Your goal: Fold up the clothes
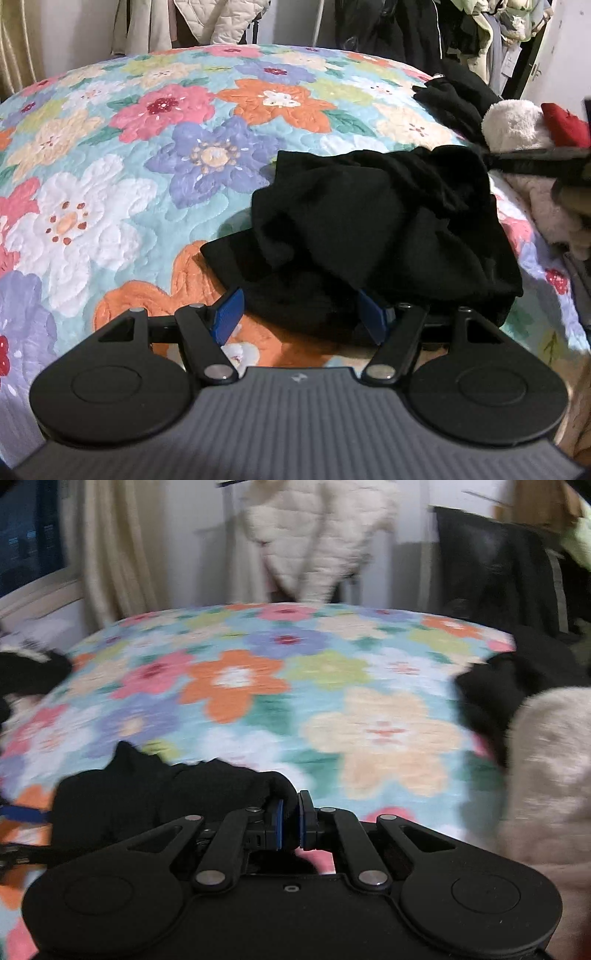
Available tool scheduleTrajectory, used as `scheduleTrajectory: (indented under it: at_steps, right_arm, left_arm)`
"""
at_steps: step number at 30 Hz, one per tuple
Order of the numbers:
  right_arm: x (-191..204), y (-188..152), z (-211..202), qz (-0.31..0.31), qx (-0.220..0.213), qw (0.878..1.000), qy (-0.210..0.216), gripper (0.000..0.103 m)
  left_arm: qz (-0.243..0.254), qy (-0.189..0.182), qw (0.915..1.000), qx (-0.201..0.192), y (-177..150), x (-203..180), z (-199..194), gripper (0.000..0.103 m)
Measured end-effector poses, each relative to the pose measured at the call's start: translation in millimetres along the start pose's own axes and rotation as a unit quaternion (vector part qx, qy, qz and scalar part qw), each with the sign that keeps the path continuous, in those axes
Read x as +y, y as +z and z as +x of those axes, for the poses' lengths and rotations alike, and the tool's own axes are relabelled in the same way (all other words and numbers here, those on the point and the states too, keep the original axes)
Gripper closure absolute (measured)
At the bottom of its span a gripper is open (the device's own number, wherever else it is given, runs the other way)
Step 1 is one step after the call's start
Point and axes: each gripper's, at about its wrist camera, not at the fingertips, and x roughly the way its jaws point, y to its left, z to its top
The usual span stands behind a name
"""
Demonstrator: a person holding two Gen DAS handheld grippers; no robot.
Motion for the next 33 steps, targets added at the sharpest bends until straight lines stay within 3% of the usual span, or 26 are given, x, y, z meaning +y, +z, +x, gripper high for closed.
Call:
scheduleTrajectory:
  at_steps: [4, 7, 9, 11, 12, 14, 16, 18, 20, 22, 23, 24, 25, 26, 33]
  right_arm:
    - [-7.6, -13.5, 23.6, -0.035, 0.026, 0.995, -0.087, 0.093]
    - [-10.9, -13.5, 14.9, -0.008, 0.030, 0.996, -0.088, 0.087]
    - [-7.6, -5.3, -6.1, 0.004, 0.008, 0.997, -0.072, 0.076]
    - [6.7, 0.6, -28.5, -0.006, -0.024, 0.999, -0.037, 0.057]
    - [14.4, 2.8, -38.5, -0.013, -0.039, 0.999, -0.012, 0.054]
    - [29.5, 2.5, -47.4, -0.010, -0.039, 0.996, 0.077, 0.049]
    - [49.5, -3.1, -42.2, -0.013, -0.002, 0.987, 0.159, 0.042]
    - [73.3, -14.4, -31.2, -0.044, 0.022, 0.980, 0.192, 0.041]
    - [96.6, -28.2, -16.3, -0.100, 0.048, 0.978, 0.177, 0.040]
    - [86.1, -26.2, -12.9, -0.080, 0.028, 0.984, 0.156, 0.041]
    - [80.7, -25.1, -11.2, -0.070, 0.018, 0.987, 0.145, 0.045]
    - [75.2, -24.0, -9.5, -0.060, 0.008, 0.989, 0.135, 0.056]
    - [69.8, -23.0, -7.9, -0.050, -0.002, 0.991, 0.124, 0.093]
    - [64.3, -21.9, -6.2, -0.040, -0.012, 0.993, 0.113, 0.101]
    - [17.7, -6.6, -27.5, -0.010, -0.073, 0.997, 0.009, 0.101]
  left_arm:
    - [-0.015, -0.004, 0.9999, 0.007, -0.5, 0.2, 4.3, 0.034]
    - [-0.027, -0.009, 0.9996, 0.003, -1.1, 0.6, 6.9, 0.032]
    - [-0.028, -0.006, 0.9996, 0.008, -1.8, 0.2, 10.4, 0.030]
    - [-0.027, -0.002, 0.9995, 0.014, -2.8, -0.6, 14.8, 0.026]
    - [-0.026, 0.000, 0.9995, 0.017, -3.3, -1.0, 17.0, 0.022]
    - [-0.027, 0.002, 0.9994, 0.021, -4.0, -2.5, 20.8, 0.018]
    - [-0.031, 0.002, 0.9993, 0.021, -4.1, -5.4, 23.7, 0.010]
    - [-0.043, 0.004, 0.9988, 0.023, -1.1, -5.7, 28.1, 0.005]
    - [-0.052, 0.005, 0.9985, 0.017, -0.3, -6.4, 30.7, 0.007]
    - [-0.018, 0.028, 0.9994, 0.007, 1.3, -15.3, 31.1, 0.047]
    - [0.001, 0.040, 0.9992, 0.001, 2.1, -20.1, 31.3, 0.076]
    - [0.020, 0.053, 0.9984, -0.004, 2.9, -25.0, 31.4, 0.095]
    - [0.039, 0.065, 0.9971, -0.009, 3.7, -29.9, 31.6, 0.096]
    - [0.043, 0.074, 0.9962, -0.016, 5.1, -30.7, 30.0, 0.096]
    - [0.052, 0.124, 0.9885, -0.068, 16.9, -28.9, 16.0, 0.096]
